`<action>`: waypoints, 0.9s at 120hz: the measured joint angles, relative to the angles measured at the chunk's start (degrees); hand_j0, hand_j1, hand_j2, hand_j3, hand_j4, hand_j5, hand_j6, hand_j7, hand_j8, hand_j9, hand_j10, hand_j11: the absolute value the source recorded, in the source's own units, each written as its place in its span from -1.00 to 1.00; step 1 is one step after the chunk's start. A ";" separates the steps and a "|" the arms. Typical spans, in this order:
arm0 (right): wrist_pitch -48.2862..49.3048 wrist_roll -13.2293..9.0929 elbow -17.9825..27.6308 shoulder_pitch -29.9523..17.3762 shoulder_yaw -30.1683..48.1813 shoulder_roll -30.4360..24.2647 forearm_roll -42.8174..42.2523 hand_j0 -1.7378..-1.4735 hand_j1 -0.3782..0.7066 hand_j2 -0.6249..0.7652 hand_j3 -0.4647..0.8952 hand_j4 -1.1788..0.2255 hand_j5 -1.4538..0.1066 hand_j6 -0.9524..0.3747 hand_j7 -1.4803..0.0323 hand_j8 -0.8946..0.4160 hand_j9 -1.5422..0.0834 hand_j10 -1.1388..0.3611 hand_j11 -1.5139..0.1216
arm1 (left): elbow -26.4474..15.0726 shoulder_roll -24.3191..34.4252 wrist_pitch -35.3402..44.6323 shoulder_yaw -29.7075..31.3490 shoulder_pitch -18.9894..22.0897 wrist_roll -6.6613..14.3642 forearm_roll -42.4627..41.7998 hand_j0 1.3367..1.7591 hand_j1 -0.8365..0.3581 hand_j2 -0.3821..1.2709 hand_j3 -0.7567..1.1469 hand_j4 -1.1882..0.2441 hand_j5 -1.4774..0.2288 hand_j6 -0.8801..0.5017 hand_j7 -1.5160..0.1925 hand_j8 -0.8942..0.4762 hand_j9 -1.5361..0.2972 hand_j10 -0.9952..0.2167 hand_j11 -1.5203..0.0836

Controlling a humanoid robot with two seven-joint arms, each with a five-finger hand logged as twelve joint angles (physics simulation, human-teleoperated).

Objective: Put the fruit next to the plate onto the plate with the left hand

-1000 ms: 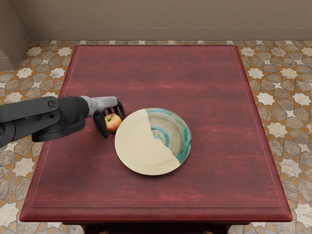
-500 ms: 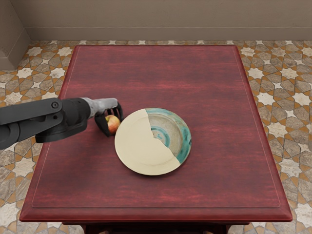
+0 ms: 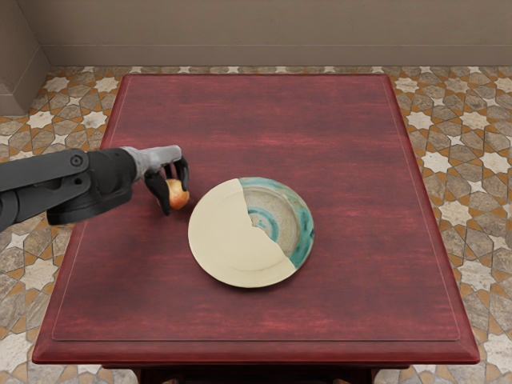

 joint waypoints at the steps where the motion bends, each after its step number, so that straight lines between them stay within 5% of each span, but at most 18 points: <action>1: 0.00 0.00 0.00 0.00 0.01 0.00 0.00 -0.40 -0.90 -0.11 -0.32 0.65 0.83 0.40 0.92 0.33 0.86 0.49 0.82 | -0.09 0.23 -0.08 -0.02 -0.12 -0.01 -0.05 0.50 -0.18 0.18 -0.20 -0.46 -0.61 -0.20 -0.53 -0.22 -0.53 -0.69 -0.49; 11: 0.00 -0.02 0.01 0.00 0.05 0.00 0.00 -0.40 -0.90 -0.11 -0.32 0.65 0.83 0.40 0.92 0.33 0.86 0.49 0.82 | -1.33 1.30 -1.25 -0.18 -1.01 0.02 -0.45 0.50 -0.22 0.25 -0.20 -0.47 -0.64 -0.17 -0.55 -0.19 -0.55 -0.72 -0.51; 44: 0.00 -0.04 0.00 0.08 0.08 0.00 0.01 -0.40 -0.90 -0.11 -0.32 0.65 0.83 0.40 0.92 0.33 0.86 0.49 0.82 | -6.69 1.49 -5.76 -0.65 -4.49 0.02 -7.93 0.50 -0.01 -0.02 -0.20 -0.49 -0.67 -0.23 -0.58 -0.26 -0.57 -0.76 -0.53; 82: 0.00 -0.04 0.02 0.09 0.06 0.00 0.01 -0.40 -0.90 -0.11 -0.32 0.65 0.83 0.40 0.92 0.33 0.86 0.49 0.82 | -8.48 -3.27 -6.69 -0.94 -5.36 0.03 -11.88 0.51 -0.21 0.36 -0.20 -0.51 -0.67 -0.26 -0.58 -0.32 -0.57 -0.78 -0.54; 108: 0.00 -0.04 0.02 0.09 0.00 0.00 -0.06 -0.40 -0.90 -0.11 -0.32 0.65 0.83 0.40 0.92 0.33 0.86 0.49 0.82 | -8.67 -4.29 -6.05 -1.67 -5.45 0.04 -11.78 0.52 -0.04 -0.09 -0.20 -0.19 -0.24 -0.33 -0.18 -0.35 -0.21 -0.37 -0.11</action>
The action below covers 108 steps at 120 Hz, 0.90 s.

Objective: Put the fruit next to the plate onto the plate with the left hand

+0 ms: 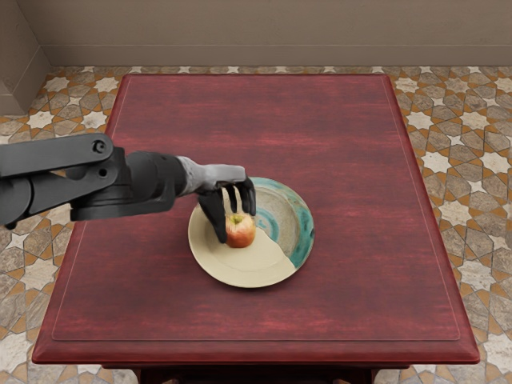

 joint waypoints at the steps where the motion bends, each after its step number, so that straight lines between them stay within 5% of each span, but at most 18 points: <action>1: 0.00 0.00 0.00 0.00 0.00 0.00 0.00 -0.40 -0.90 -0.11 -0.32 0.65 0.83 0.40 0.92 0.33 0.86 0.49 0.82 | -0.07 0.02 0.01 -0.05 0.00 0.00 0.00 0.52 -0.03 -0.10 -0.20 -0.17 -0.23 -0.33 -0.17 -0.35 -0.19 -0.36 -0.10; 32: 0.00 0.00 -0.01 0.00 -0.01 0.00 -0.02 -0.40 -0.90 -0.11 -0.32 0.65 0.83 0.40 0.92 0.33 0.86 0.49 0.82 | -2.21 0.98 0.06 -1.35 -2.53 0.00 -3.74 0.52 0.28 -0.36 -0.20 0.13 0.14 -0.20 0.19 -0.18 0.13 0.01 0.28; 48: 0.00 0.00 -0.04 0.00 -0.01 0.00 -0.02 -0.40 -0.90 -0.11 -0.32 0.65 0.83 0.40 0.92 0.33 0.86 0.49 0.82 | -2.39 11.63 -1.15 -5.24 -3.13 0.00 -12.22 0.52 0.38 -0.42 -0.20 0.22 0.24 -0.15 0.29 -0.13 0.22 0.12 0.38; 74: 0.00 0.00 -0.02 -0.06 -0.07 0.00 -0.02 -0.40 -0.90 -0.11 -0.32 0.65 0.83 0.40 0.92 0.33 0.86 0.49 0.82 | -1.99 23.91 -18.98 -19.21 3.76 0.00 -39.76 0.52 0.44 -0.46 -0.20 0.27 0.31 -0.11 0.35 -0.09 0.29 0.19 0.45; 83: 0.00 0.00 -0.02 -0.07 -0.11 0.00 -0.07 -0.40 -0.90 -0.11 -0.32 0.65 0.83 0.40 0.92 0.33 0.86 0.49 0.82 | -1.18 24.37 -22.97 -22.75 10.34 0.00 -46.96 0.52 0.45 -0.46 -0.20 0.28 0.32 -0.11 0.37 -0.08 0.30 0.20 0.46; 108: 0.00 -0.04 -0.08 -0.09 -0.07 0.00 -0.18 -0.40 -0.90 -0.11 -0.32 0.65 0.83 0.40 0.92 0.33 0.86 0.49 0.82 | 8.86 24.21 -26.26 -26.75 12.75 0.00 -53.75 0.52 0.48 -0.47 -0.20 0.30 0.34 -0.09 0.39 -0.06 0.32 0.22 0.48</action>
